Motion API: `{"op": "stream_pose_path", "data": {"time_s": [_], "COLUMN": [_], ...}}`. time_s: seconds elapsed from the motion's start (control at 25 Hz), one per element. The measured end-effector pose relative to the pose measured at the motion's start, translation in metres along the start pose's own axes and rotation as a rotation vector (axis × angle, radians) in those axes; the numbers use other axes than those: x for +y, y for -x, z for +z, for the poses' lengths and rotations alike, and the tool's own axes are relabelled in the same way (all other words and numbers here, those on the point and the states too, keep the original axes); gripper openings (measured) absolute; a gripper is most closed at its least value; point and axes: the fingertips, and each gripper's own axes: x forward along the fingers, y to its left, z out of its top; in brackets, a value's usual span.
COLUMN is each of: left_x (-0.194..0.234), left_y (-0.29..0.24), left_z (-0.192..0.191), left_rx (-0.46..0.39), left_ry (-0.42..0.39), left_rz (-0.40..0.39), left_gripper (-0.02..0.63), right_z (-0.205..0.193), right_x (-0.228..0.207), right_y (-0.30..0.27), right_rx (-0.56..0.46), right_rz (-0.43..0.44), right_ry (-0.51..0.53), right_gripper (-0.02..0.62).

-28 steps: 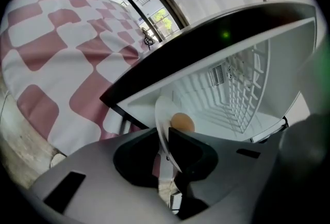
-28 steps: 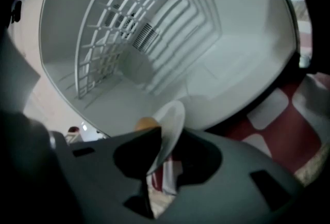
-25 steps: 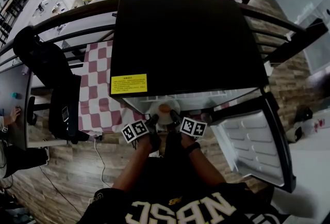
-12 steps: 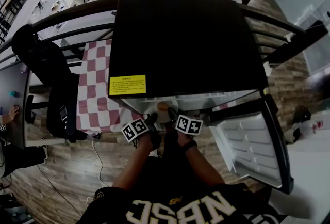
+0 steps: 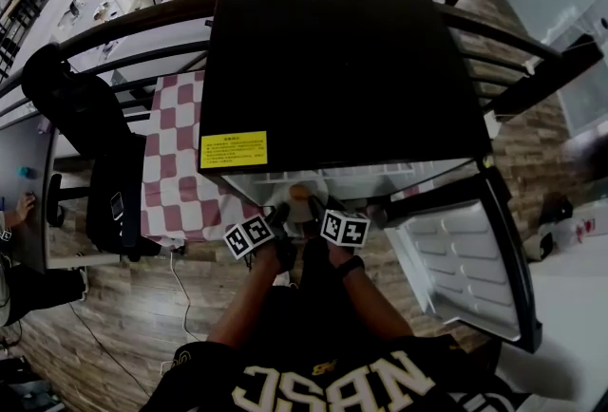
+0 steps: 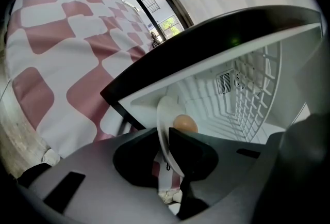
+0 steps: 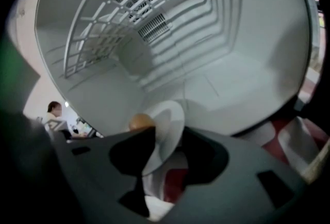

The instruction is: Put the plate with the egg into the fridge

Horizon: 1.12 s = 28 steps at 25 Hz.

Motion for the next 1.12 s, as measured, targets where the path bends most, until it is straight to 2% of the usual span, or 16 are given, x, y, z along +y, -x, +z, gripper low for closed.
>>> {"op": "stream_pose_path", "data": {"time_s": [0.36, 0.64, 0.88, 1.0, 1.12], "left_x": [-0.003, -0.002, 0.000, 0.001, 0.003], "left_y": [0.003, 0.005, 0.005, 0.005, 0.005], "left_z": [-0.003, -0.009, -0.019, -0.021, -0.021], "left_rx": [0.018, 0.040, 0.083, 0.084, 0.085], "left_ry": [0.003, 0.000, -0.006, 0.000, 0.003], "left_rz": [-0.034, -0.043, -0.050, -0.051, -0.048], "left_gripper": [0.079, 0.094, 0.147, 0.150, 0.150], "right_z": [-0.006, -0.010, -0.011, -0.014, -0.027], "right_x": [-0.004, -0.016, -0.016, -0.010, -0.005], "right_y": [0.008, 0.018, 0.038, 0.050, 0.061], "right_rx": [0.007, -0.006, -0.066, -0.089, -0.095], "right_rz": [-0.031, -0.046, -0.005, 0.029, 0.052], "right_ry": [0.051, 0.026, 0.067, 0.116, 0.109], "right_gripper": [0.212, 0.233, 0.233, 0.233, 0.233]}}
